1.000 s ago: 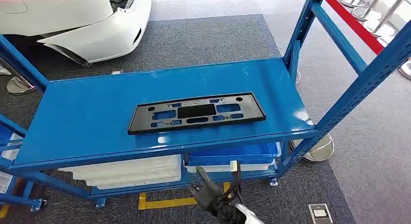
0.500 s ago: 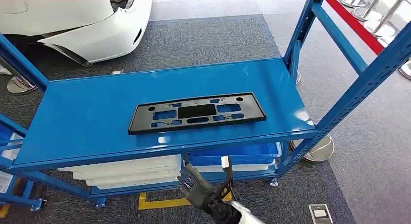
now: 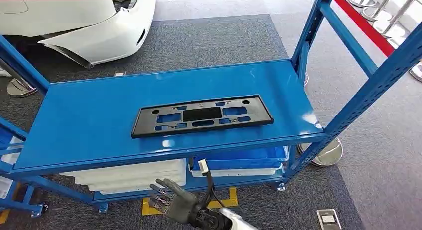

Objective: Take the parts from the cabinet and place them on the table.

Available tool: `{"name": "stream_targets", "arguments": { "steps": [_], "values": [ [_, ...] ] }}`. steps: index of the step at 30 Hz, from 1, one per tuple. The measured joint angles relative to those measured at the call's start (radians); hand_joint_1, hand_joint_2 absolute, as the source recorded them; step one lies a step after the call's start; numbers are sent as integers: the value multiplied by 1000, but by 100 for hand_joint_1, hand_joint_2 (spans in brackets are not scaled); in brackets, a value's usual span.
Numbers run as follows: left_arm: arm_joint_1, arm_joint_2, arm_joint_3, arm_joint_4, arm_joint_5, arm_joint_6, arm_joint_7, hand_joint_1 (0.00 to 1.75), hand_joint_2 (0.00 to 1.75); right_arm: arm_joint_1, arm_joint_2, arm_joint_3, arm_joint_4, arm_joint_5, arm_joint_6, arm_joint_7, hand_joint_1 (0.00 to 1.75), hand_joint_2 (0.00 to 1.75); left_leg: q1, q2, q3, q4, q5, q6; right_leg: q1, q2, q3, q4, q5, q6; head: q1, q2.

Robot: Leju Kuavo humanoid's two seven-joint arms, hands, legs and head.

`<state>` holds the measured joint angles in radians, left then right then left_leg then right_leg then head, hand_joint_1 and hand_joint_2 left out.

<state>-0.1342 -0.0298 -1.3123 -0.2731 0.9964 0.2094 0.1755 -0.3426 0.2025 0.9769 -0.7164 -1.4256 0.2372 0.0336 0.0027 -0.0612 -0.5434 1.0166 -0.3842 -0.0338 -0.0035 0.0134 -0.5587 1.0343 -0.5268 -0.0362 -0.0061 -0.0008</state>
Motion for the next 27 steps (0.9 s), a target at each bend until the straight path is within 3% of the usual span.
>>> {"name": "stream_targets", "arguments": {
  "steps": [4,9,11,13,15,18,22,25,27],
  "values": [
    [-1,0,0,0,-2,-2,2,0,0,-22,23,19,28,0,36,-13,0,175,0,0,0,0,0,0,0,0,0,0,0,0,0,0],
    [-2,0,0,0,-12,-16,-4,0,0,-56,35,33,37,28,50,-141,0,175,0,0,0,1,0,0,0,0,0,0,0,0,0,0],
    [0,1,0,0,-12,-22,-25,0,0,-80,32,39,30,107,9,-218,0,175,0,0,0,1,0,0,0,0,0,0,0,0,0,0],
    [1,1,0,0,-11,-27,-41,0,0,-103,19,39,-8,233,-84,-278,0,175,0,0,0,1,0,0,0,0,0,0,0,0,0,0],
    [3,2,0,0,-7,-29,-47,0,0,-118,-8,39,-75,355,-179,-288,0,175,0,0,0,2,0,0,0,0,0,0,1,1,0,0],
    [5,2,1,0,12,-28,-50,0,0,-130,-61,21,-213,554,-327,-252,0,175,0,0,0,2,0,0,0,0,0,0,1,1,0,0],
    [6,2,2,0,35,-26,-56,0,0,-135,-131,-18,-382,799,-465,-192,0,175,0,0,0,3,0,0,0,0,0,0,1,1,0,0],
    [7,2,5,1,52,-26,-63,0,0,-143,-197,-48,-495,1082,-609,-62,0,175,0,0,0,3,0,0,0,0,0,0,1,1,0,0],
    [9,2,7,1,56,-26,-67,0,0,-146,-241,-65,-563,1261,-660,35,0,175,0,0,0,4,0,0,0,0,0,0,1,1,1,0]
  ]
}}
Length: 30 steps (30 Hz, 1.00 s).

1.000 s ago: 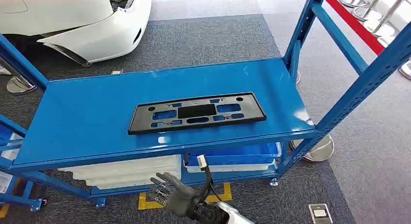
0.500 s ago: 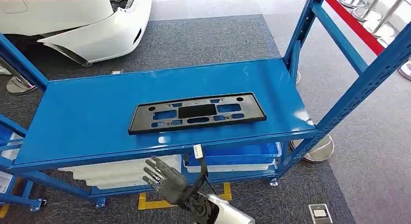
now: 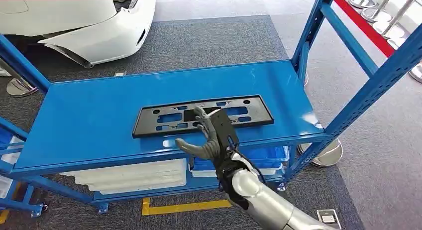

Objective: Take the parts from the cabinet and place them on the table.

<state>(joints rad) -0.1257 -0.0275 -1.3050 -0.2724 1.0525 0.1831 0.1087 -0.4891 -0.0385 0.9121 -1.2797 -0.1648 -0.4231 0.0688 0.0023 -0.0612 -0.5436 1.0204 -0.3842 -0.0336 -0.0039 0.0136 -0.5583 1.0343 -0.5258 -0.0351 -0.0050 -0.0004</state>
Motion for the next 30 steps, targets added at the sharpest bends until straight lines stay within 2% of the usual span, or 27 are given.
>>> {"name": "stream_targets", "arguments": {
  "steps": [3,5,7,10,11,19,23,30],
  "values": [
    [1,0,2,0,8,0,-2,0,0,-3,-62,-8,-76,306,-17,218,0,175,0,0,0,0,0,0,0,0,0,0,0,0,0,0],
    [1,0,3,0,9,-1,-3,0,0,-2,-98,-13,-127,463,18,316,0,175,0,0,0,0,0,0,0,0,0,0,0,1,0,0],
    [1,0,3,0,13,-2,-3,0,0,0,-130,-19,-165,605,100,403,0,175,0,0,0,0,0,0,0,0,0,0,1,1,0,0],
    [1,0,3,0,16,-4,-3,0,0,13,-169,-22,-212,769,297,540,0,175,0,0,0,0,0,0,0,0,0,0,0,1,0,0],
    [1,0,3,0,16,-4,-3,0,0,18,-181,-22,-225,798,351,566,0,175,0,0,0,0,0,0,0,0,0,0,0,1,0,0],
    [1,0,3,0,19,-3,-6,0,0,37,-229,-22,-274,878,466,602,0,175,0,0,0,0,0,0,0,0,0,0,0,1,0,0],
    [1,0,3,0,28,-4,-10,0,0,37,-253,-17,-283,986,561,613,0,175,0,0,0,0,0,0,0,0,0,0,1,1,0,0],
    [1,0,4,0,36,-8,-10,0,0,13,-309,-15,-283,1174,641,614,0,175,0,0,0,0,0,0,-1,0,0,0,1,1,0,0]
  ]
}}
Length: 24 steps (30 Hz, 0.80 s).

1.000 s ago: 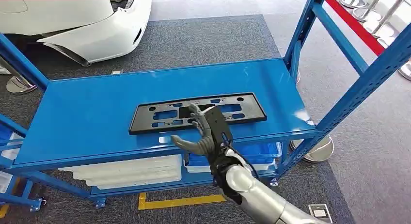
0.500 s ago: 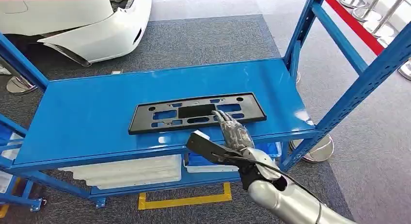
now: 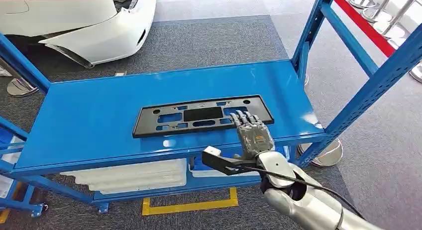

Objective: Take the parts from the cabinet and place them on the table.

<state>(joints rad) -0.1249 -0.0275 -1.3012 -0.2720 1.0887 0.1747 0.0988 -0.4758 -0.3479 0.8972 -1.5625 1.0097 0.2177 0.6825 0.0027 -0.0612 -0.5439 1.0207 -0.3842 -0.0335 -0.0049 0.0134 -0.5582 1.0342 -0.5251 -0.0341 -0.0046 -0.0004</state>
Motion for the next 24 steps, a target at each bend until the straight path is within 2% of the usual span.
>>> {"name": "stream_targets", "arguments": {
  "steps": [6,10,16,22,24],
  "values": [
    [0,0,0,1,1,0,0,0,0,-22,-49,0,0,10,5,-1,0,175,0,0,0,0,0,0,0,0,0,0,0,0,1,0],
    [0,0,0,1,3,0,0,0,0,-29,-69,0,7,10,-33,-18,0,175,0,0,0,0,0,0,0,0,0,0,0,0,1,0],
    [-1,0,0,1,3,-2,-3,0,0,-35,-84,0,46,-2,-88,-67,0,175,0,0,0,0,0,0,0,0,0,0,0,0,0,0],
    [-1,0,0,1,3,-3,-4,0,0,-36,-87,0,79,-8,-104,-84,0,175,0,0,0,0,0,0,0,0,0,0,0,0,0,0],
    [-1,0,0,1,0,-5,-7,0,0,-36,-87,0,90,-16,-120,-110,0,175,0,0,0,0,0,0,0,0,0,0,0,0,0,0]
  ]
}}
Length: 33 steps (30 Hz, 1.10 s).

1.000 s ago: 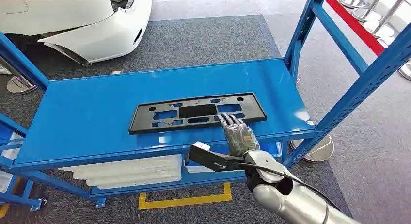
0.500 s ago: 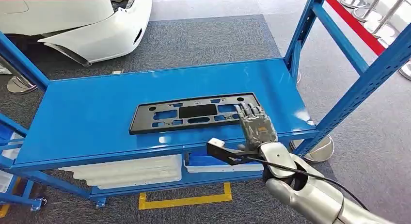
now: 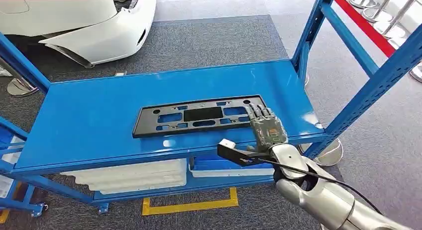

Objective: Take the parts from the cabinet and place them on the table.

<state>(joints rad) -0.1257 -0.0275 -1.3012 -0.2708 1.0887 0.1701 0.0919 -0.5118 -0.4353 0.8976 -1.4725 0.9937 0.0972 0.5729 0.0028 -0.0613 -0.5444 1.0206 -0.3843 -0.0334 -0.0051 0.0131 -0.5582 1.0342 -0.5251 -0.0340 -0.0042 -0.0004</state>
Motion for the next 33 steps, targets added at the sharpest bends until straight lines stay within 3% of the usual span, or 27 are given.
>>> {"name": "stream_targets", "arguments": {
  "steps": [3,7,33],
  "values": [
    [0,0,0,1,-6,-7,-5,0,0,-6,0,8,28,5,-48,-63,0,175,0,0,0,0,0,0,0,0,0,0,0,0,0,0],
    [0,2,0,5,-8,-17,-13,0,0,-13,0,23,75,13,-82,-101,0,175,0,-1,0,0,0,0,0,-1,0,0,0,0,0,0],
    [-1,2,0,13,-18,-27,-14,0,0,-90,5,86,264,88,-78,-136,0,175,0,-1,-1,0,0,0,-1,-1,0,0,0,0,0,0]
  ]
}}
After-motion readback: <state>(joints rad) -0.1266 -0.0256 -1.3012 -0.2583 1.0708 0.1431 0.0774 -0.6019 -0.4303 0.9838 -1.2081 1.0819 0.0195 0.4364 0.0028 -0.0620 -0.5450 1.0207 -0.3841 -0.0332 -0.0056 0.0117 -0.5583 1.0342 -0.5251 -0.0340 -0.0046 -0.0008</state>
